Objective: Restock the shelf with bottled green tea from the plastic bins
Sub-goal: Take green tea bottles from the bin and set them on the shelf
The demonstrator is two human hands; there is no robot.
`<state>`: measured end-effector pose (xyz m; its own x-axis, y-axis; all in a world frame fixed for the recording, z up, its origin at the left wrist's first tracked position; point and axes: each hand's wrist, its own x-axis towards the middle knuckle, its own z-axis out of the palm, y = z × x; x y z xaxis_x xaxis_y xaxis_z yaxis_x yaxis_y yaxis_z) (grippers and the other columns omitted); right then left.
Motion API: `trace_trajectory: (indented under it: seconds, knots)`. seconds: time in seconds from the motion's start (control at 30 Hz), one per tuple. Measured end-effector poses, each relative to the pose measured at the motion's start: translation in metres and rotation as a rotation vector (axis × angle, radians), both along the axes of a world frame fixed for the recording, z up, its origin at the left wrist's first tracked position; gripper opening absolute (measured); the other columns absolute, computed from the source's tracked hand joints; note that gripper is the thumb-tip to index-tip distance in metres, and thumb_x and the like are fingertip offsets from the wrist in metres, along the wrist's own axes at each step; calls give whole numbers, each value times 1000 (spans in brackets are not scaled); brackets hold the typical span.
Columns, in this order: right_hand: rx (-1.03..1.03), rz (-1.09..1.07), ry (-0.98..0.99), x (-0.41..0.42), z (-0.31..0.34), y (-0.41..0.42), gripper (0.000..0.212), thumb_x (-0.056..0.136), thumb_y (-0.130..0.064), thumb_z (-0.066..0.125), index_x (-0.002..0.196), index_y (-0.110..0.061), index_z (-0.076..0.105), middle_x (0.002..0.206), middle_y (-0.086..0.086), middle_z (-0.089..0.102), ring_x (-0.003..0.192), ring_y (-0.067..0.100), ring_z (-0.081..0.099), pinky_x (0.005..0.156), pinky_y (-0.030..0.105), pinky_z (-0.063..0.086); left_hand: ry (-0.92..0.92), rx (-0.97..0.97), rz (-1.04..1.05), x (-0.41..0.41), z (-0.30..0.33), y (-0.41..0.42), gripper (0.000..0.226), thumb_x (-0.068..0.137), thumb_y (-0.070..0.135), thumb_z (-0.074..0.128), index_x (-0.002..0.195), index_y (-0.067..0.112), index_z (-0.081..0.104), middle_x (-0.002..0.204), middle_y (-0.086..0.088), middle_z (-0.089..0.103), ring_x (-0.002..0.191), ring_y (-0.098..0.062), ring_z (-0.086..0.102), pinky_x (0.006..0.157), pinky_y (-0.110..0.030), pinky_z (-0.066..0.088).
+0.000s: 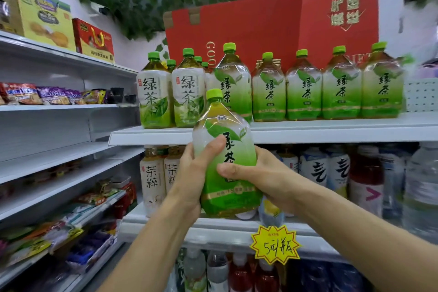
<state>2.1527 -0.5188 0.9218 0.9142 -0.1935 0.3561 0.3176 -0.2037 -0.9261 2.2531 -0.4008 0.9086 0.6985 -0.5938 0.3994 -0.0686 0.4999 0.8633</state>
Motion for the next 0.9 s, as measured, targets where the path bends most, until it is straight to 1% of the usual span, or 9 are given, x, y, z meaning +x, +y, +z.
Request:
trace_trajectory:
  seconds: [0.07,0.13,0.2,0.27,0.37,0.47,0.53,0.67,0.9]
  knots:
    - [68,-60,-27,-3,-2,-8,54,64,-20,87,112,-7,66,104,17,74,94,32,72,81,43,59,-7,22,-23,-1,3,-15,71,70,42,81,130,8,61,118,-24,70,106,-45,68,89,-58,56]
    - [105,-147,-57,-8,1,-19,68,58,-20,91,117,-5,62,103,16,74,92,33,73,78,46,60,-74,49,-13,2,12,-31,77,73,62,73,132,14,60,125,-21,67,113,-42,66,95,-57,53]
    - [123,-222,-114,-14,10,-32,78,52,-24,90,120,-5,60,102,14,74,91,31,73,76,46,60,-170,68,136,11,25,-47,88,70,83,59,134,23,57,138,-12,58,124,-29,59,102,-49,48]
    - [138,-286,-184,-21,23,-46,86,47,-31,88,124,-6,58,104,12,74,91,29,73,74,44,61,-302,98,393,23,39,-60,87,74,76,58,142,24,42,144,-2,41,132,-19,44,106,-37,39]
    - [126,-384,-291,-31,46,-68,90,45,-34,91,124,-9,57,107,9,74,94,27,73,75,45,60,-538,248,657,41,52,-77,105,80,56,75,157,23,12,157,0,19,147,-19,19,119,-42,25]
    - [105,-454,-377,-37,67,-87,85,48,-35,88,124,-10,56,108,8,74,97,25,72,81,48,59,-718,379,783,56,60,-98,127,74,53,83,159,21,-6,166,-3,3,153,-20,5,122,-42,14]
    - [95,-468,-411,-36,77,-99,84,51,-33,84,126,-10,54,110,7,73,97,23,72,80,46,60,-787,407,846,61,64,-110,136,69,53,86,158,22,-12,166,-5,3,153,-23,10,122,-43,20]
    - [45,-496,-422,-25,93,-119,85,52,-33,86,126,-9,52,111,7,72,96,22,73,80,46,60,-773,391,911,65,64,-119,136,67,48,87,157,28,-14,162,-10,16,146,-29,27,108,-44,38]
    - [-15,-516,-354,21,104,-136,94,40,-42,93,121,-17,51,111,7,69,100,26,70,90,49,56,-762,398,1048,66,59,-126,137,63,57,87,156,32,-10,152,-12,27,137,-32,37,97,-51,49]
